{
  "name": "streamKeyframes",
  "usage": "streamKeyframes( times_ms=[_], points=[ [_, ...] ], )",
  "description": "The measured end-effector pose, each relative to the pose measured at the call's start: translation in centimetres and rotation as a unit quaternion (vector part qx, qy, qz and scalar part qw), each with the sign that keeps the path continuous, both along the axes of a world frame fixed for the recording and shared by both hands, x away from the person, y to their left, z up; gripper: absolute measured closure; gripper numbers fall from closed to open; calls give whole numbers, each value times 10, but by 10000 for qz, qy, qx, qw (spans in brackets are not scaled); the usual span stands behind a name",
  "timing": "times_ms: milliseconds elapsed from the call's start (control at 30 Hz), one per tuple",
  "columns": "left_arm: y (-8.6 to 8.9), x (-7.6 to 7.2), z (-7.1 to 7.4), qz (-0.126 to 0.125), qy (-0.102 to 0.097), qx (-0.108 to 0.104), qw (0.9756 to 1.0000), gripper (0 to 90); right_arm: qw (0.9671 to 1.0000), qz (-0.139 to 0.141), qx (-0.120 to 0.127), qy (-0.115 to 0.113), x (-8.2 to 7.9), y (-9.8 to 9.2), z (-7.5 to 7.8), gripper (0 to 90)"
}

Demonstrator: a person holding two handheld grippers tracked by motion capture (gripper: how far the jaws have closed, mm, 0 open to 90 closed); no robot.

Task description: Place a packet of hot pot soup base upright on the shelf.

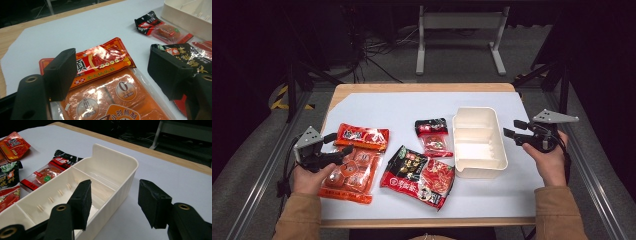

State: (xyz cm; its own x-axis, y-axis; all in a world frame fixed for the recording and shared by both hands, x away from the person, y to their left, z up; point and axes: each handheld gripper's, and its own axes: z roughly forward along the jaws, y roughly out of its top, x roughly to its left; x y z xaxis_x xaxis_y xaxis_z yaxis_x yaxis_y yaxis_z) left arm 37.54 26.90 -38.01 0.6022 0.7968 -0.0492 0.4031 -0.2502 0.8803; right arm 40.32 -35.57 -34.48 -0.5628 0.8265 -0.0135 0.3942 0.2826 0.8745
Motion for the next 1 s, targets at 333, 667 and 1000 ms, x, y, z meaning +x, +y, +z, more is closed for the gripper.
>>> streamKeyframes(
  times_ms=[333,667,1000],
  points=[
    [-8,-6,9,-98,-41,-12,9999,230,10000,9,4,11,1,2,0,444],
    [-21,-13,20,-395,-51,5,9992,222,10000,22,-4,44,1,2,-1,436],
    [-49,-21,25,-844,70,136,9963,205,10000,36,-33,75,2,4,-2,432]
  ],
)
